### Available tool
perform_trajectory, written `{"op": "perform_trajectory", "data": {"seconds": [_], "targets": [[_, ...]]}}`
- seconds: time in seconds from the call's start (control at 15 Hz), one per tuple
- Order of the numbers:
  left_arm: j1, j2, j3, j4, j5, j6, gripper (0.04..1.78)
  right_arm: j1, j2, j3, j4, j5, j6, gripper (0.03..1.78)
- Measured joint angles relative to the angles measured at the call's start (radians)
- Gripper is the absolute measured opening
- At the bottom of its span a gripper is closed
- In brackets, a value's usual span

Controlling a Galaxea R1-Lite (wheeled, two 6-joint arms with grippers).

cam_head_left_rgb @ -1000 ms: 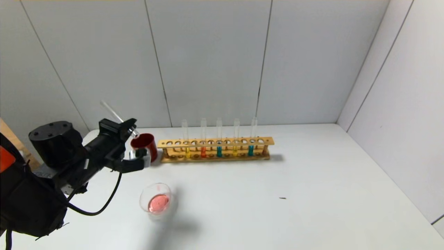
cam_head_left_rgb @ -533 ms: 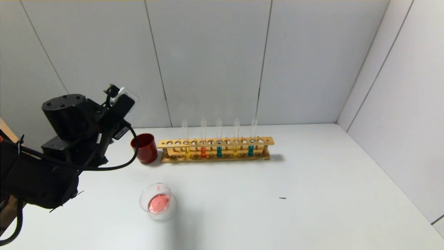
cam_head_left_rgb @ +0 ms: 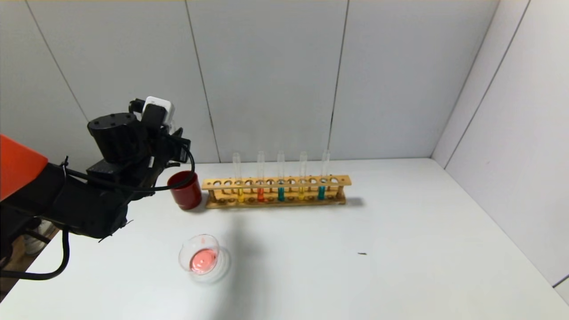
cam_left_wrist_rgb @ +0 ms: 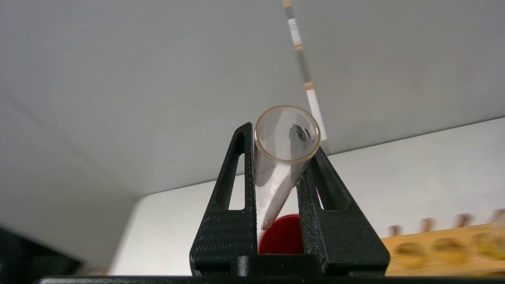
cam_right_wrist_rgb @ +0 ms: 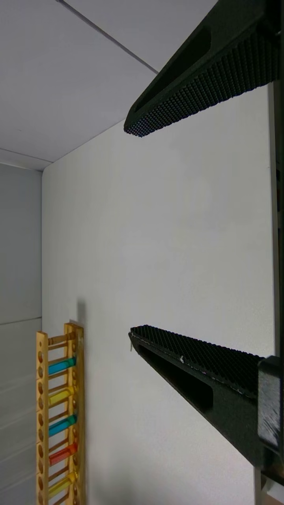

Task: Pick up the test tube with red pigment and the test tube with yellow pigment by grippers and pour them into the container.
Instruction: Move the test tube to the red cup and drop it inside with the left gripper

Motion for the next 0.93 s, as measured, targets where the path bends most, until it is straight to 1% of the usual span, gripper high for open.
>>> {"op": "perform_trajectory", "data": {"seconds": [0.2, 0.33, 0.93], "targets": [[0.002, 0.028, -0.074, 0.075, -0.020, -0.147, 0.34, 0.000, 0.000, 0.000, 0.000, 0.000, 0.000, 1.75], [0.002, 0.050, -0.091, 0.101, -0.021, -0.157, 0.34, 0.000, 0.000, 0.000, 0.000, 0.000, 0.000, 1.75], [0.009, 0.157, -0.087, 0.095, -0.009, -0.156, 0.34, 0.000, 0.000, 0.000, 0.000, 0.000, 0.000, 1.75]]}}
